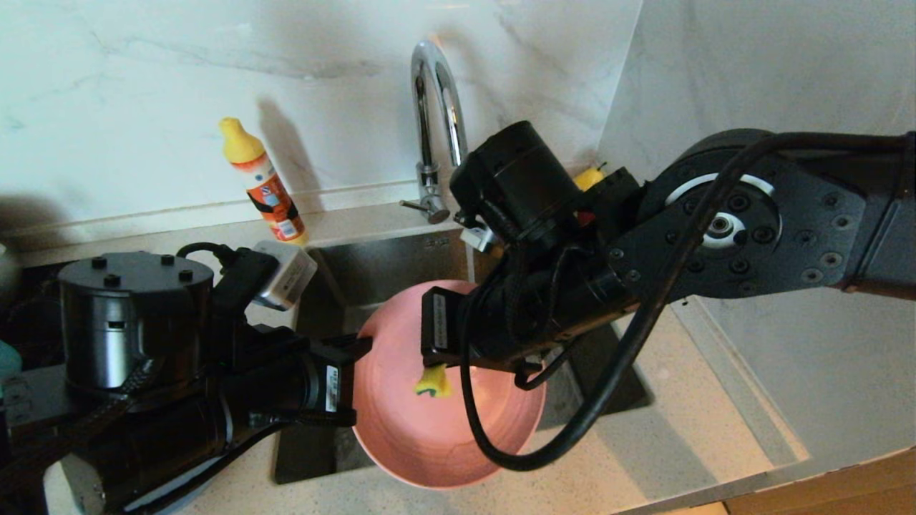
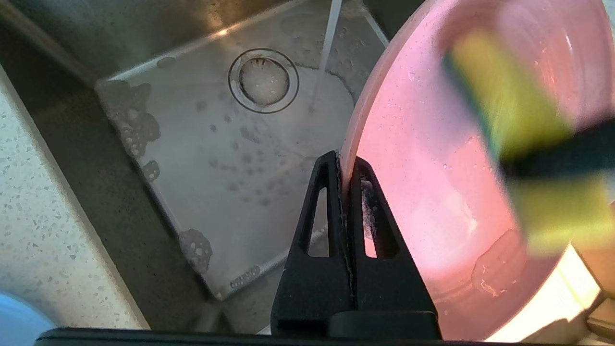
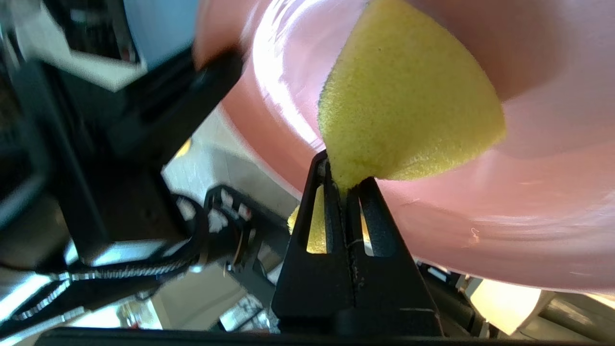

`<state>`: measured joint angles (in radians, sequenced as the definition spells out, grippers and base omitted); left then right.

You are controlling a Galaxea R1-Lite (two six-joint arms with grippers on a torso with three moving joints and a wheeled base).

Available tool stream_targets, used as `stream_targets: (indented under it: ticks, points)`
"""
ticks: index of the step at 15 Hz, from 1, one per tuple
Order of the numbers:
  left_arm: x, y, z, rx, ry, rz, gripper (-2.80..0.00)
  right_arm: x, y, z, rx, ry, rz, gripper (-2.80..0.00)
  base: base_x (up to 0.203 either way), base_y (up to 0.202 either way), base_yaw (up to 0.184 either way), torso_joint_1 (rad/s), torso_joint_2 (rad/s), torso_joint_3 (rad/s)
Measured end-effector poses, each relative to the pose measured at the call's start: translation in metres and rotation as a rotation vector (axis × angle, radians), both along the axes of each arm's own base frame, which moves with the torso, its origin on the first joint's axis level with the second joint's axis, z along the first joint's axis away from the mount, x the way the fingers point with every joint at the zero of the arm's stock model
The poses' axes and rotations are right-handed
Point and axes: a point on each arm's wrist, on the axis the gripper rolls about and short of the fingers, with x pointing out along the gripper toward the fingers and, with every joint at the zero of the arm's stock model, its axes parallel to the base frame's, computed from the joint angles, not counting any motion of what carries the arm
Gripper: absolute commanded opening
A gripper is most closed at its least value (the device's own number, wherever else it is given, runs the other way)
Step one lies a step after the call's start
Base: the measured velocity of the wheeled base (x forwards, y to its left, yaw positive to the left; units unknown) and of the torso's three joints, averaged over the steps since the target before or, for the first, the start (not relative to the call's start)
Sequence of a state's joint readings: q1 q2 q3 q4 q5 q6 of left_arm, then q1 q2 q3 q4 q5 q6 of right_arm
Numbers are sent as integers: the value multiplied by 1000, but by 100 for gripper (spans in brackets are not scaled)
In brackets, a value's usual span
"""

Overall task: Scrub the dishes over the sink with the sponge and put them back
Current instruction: Wipe the plate

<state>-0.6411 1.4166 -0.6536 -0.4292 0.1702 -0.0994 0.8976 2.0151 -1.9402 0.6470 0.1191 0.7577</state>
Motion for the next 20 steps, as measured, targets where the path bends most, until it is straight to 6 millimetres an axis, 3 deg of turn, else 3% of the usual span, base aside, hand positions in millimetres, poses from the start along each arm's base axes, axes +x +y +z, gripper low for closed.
stream_targets:
  ticks: [4, 13, 20]
  points:
    - [-1, 1, 1, -5, -4, 0, -280, -11, 20, -14, -28, 23, 57, -280, 0, 0, 0, 0, 0, 0]
    - [0, 0, 9, -24, -27, 3, -280, -12, 36, -42, -101, 87, 87, -280, 0, 0, 0, 0, 0, 0]
    - [0, 0, 10, -24, -28, 4, -280, -13, 18, -31, -129, 109, 62, -280, 0, 0, 0, 0, 0, 0]
